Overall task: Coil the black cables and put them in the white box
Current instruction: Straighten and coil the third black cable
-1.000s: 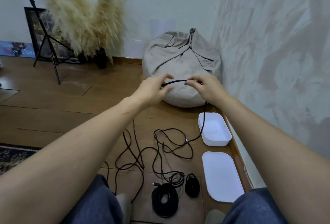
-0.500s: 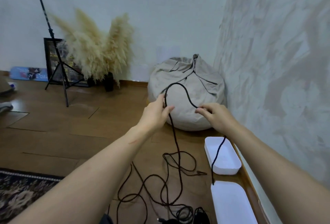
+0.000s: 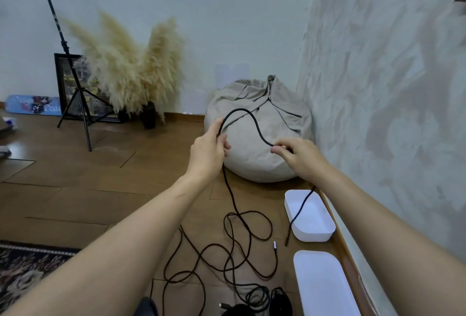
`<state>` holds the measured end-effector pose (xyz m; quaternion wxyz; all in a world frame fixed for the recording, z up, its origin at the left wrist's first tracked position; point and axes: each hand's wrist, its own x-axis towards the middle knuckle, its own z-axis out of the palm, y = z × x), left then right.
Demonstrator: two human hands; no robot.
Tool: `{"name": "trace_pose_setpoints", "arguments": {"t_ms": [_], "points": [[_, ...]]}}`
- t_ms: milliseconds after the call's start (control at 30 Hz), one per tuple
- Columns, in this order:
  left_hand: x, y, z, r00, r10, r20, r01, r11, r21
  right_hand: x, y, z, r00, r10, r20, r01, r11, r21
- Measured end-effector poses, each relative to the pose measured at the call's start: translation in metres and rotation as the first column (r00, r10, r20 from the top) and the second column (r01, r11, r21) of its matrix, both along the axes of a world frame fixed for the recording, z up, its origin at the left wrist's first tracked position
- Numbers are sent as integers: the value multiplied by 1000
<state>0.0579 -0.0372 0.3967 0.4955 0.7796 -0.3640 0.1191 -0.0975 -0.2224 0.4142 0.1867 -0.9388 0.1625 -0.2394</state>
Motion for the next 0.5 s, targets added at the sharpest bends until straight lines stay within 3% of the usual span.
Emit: {"name": "trace_pose_setpoints", "arguments": {"t_ms": [100,200,367,500], "points": [[6,5,2,1000,7,15,-8,999,33,-4,-12,-4,998,-48,-33,52,992,118],[-1,2,-2,990,-127,65,118,985,122,-3,-15,-5,1000,-17,-11,20,953,302],[-16,-9,-1,960,-277,34,266,945,190,-1,-10,0,985,-17,171,-71,866,495],[-11,-2,-3,967,-231,106,195,941,276,-10,-10,11,970,-19,241,-118,833,540]]}}
